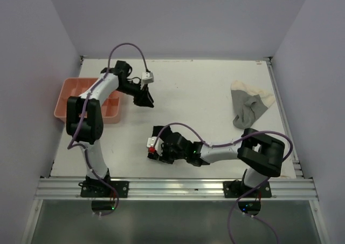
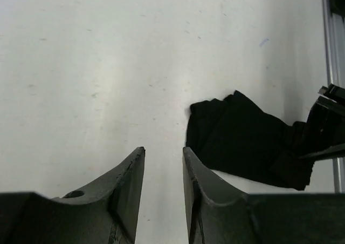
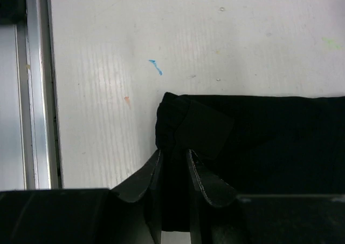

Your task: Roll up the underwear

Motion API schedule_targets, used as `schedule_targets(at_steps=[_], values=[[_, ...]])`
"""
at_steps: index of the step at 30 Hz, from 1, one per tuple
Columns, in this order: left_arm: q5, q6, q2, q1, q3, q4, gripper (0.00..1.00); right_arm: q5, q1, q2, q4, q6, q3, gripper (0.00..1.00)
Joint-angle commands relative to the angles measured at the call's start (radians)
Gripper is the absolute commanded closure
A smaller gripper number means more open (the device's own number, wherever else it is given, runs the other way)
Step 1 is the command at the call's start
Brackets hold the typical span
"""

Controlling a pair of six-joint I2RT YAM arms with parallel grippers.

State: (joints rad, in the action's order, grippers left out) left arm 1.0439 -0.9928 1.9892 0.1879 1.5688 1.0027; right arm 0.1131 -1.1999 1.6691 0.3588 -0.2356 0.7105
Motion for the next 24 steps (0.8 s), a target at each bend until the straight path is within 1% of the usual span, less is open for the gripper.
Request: schedule_targets(at_steps=[1,2,3,5,6,8,9,10,11,12,13,14,15,16,17,18,19,20,21,22,23,24], values=[[0.071,0.175,-0.139,-0.071,-0.053,-0.249,0.62,0.167,0.097,0.007,-0.080,0.191,0.027,1.00],[0.070,0.195,-0.165,-0.085,-0.070,-0.281,0.62,0.231,0.118,0.017,-0.081,0.211,0.036,1.00],[0.070,0.209,-0.191,-0.100,-0.107,-0.326,0.62,0.258,0.149,0.039,-0.080,0.228,0.046,1.00],[0.071,0.194,-0.269,-0.137,-0.150,-0.342,0.62,0.319,0.183,0.070,-0.080,0.312,0.078,1.00],[0.071,0.183,-0.295,-0.149,-0.167,-0.342,0.62,0.389,0.219,0.104,-0.078,0.340,0.089,1.00],[0.070,0.113,-0.381,-0.179,-0.203,-0.323,0.63,0.448,0.252,0.135,-0.029,0.427,0.093,1.00],[0.067,0.076,-0.409,-0.186,-0.242,-0.281,0.63,0.508,0.285,0.147,-0.002,0.459,0.090,1.00],[0.059,-0.025,-0.462,-0.188,-0.262,-0.247,0.62,0.532,0.304,0.177,0.068,0.531,0.080,1.00],[0.048,-0.082,-0.492,-0.200,-0.283,-0.213,0.62,0.560,0.319,0.191,0.110,0.571,0.069,1.00],[0.024,-0.143,-0.521,-0.215,-0.336,-0.144,0.62,0.582,0.350,0.208,0.156,0.609,0.058,1.00],[0.010,-0.282,-0.580,-0.215,-0.367,-0.112,0.62,0.620,0.361,0.240,0.251,0.645,0.049,1.00],[-0.020,-0.349,-0.614,-0.215,-0.441,-0.066,0.62,0.635,0.382,0.263,0.296,0.710,0.029,1.00],[-0.034,-0.472,-0.644,-0.217,-0.479,-0.047,0.62,0.651,0.393,0.282,0.340,0.744,0.021,1.00],[-0.048,-0.533,-0.702,-0.216,-0.518,-0.029,0.61,0.690,0.402,0.305,0.436,0.813,0.009,1.00],[-0.059,-0.596,-0.730,-0.217,-0.594,0.008,0.60,0.703,0.411,0.357,0.489,0.853,0.001,1.00],[-0.070,-0.727,-0.753,-0.214,-0.636,0.026,0.60,0.714,0.430,0.383,0.625,0.898,-0.009,1.00],[-0.070,-0.781,-0.795,-0.215,-0.673,0.040,0.58,0.726,0.436,0.417,0.693,0.991,-0.023,1.00],[-0.065,-0.825,-0.812,-0.214,-0.738,0.054,0.57,0.746,0.444,0.475,0.756,1.036,-0.028,1.00],[-0.050,-0.896,-0.826,-0.212,-0.766,0.057,0.55,0.749,0.454,0.509,0.814,1.077,-0.031,1.00],[-0.047,-0.926,-0.845,-0.203,-0.792,0.057,0.53,0.755,0.459,0.533,0.912,1.149,-0.032,1.00],[-0.045,-0.932,-0.854,-0.200,-0.840,0.045,0.53,0.760,0.462,0.556,0.955,1.179,-0.034,1.00],[-0.051,-0.919,-0.862,-0.165,-0.860,-0.017,0.52,0.758,0.465,0.599,0.985,1.203,-0.034,1.00]])
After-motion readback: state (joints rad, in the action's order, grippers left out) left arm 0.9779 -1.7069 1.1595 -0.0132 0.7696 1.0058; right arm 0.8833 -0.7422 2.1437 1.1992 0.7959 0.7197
